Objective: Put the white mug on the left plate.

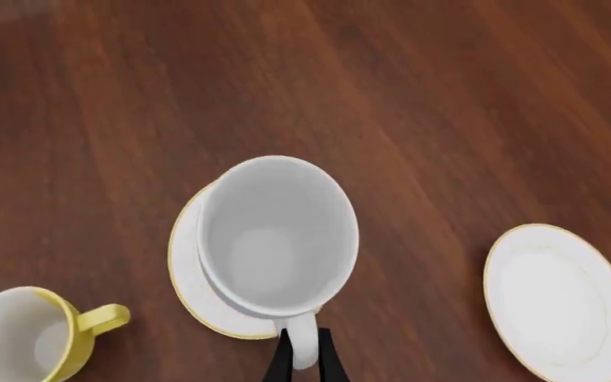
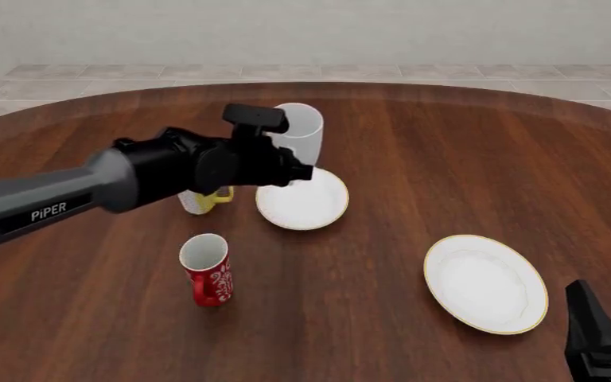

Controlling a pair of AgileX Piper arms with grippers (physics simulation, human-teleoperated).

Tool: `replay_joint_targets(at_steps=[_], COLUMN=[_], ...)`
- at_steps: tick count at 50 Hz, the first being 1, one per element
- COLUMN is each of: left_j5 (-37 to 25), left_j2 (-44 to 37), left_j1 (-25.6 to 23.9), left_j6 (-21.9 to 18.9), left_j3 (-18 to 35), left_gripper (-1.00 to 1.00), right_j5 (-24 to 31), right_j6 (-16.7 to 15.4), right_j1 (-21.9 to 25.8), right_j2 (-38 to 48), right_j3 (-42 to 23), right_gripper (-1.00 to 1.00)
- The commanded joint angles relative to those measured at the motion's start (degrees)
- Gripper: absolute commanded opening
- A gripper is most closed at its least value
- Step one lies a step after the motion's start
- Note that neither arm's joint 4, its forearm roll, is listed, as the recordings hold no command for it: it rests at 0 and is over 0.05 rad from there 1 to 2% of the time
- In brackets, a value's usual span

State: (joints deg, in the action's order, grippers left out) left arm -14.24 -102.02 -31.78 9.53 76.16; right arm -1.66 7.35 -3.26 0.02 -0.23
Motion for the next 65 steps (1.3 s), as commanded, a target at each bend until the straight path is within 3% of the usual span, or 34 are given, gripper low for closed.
replay_joint_targets(at_steps=[1, 14, 21, 65], left_j5=[-1.5, -4.5, -5.1, -5.8], left_j2=[-2.1, -4.1, -5.3, -7.8], left_j1=[-0.1, 0.9, 0.5, 1.1], left_j6=[0.3, 0.0, 1.8, 3.4], left_j3=[3.3, 8.3, 9.8, 11.9], left_gripper=[-1.0, -1.0, -1.0, -1.0], right_j5=[0.0, 0.0, -0.1, -0.6], right_j6=[0.1, 0.1, 0.1, -0.5], right_j1=[0.0, -0.1, -0.1, -0.3], right_j2=[0.0, 0.0, 0.0, 0.0], right_j3=[0.0, 0.0, 0.0, 0.0], right_gripper=[1.0, 1.0, 1.0, 1.0])
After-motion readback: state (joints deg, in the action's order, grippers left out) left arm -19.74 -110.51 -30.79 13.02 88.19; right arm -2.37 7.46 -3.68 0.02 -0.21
